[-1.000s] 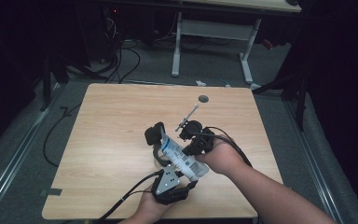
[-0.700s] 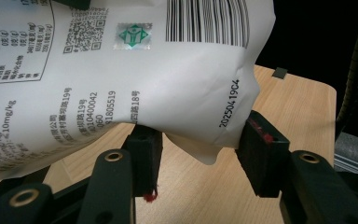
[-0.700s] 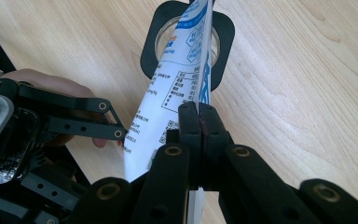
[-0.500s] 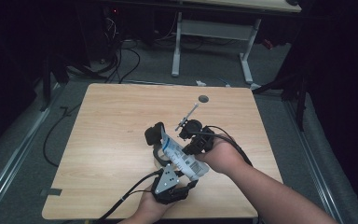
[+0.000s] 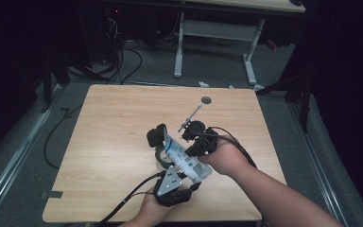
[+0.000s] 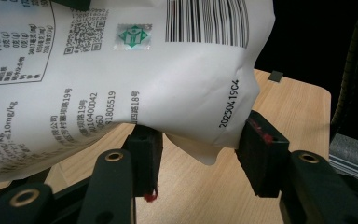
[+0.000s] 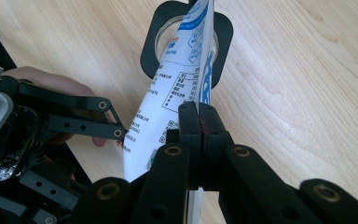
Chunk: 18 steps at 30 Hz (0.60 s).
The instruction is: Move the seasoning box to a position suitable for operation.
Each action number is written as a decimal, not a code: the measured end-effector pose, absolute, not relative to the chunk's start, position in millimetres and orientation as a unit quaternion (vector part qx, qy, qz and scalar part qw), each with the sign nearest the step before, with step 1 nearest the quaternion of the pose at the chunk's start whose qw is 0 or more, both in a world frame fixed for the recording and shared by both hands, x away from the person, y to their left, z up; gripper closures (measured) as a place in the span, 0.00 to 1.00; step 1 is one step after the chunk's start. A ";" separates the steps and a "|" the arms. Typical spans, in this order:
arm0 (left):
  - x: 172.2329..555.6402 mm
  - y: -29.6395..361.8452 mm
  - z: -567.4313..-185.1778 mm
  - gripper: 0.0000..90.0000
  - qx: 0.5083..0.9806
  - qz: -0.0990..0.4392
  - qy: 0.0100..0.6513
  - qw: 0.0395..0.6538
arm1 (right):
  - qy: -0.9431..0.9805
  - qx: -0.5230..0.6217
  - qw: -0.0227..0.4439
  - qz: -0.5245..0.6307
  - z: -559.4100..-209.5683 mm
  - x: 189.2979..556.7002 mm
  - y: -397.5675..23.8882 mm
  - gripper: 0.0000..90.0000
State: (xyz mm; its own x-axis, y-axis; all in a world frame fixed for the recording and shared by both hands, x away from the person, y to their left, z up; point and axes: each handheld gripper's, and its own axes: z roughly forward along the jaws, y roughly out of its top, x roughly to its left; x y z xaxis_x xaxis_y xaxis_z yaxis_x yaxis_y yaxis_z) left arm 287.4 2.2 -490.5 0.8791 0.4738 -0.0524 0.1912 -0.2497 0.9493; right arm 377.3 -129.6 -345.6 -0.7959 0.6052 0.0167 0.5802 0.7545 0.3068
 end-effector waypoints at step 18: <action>292.1 2.4 -488.2 0.60 0.780 0.117 0.211 0.577 | 0.939 0.313 0.043 0.138 -344.3 382.9 -125.6 1.00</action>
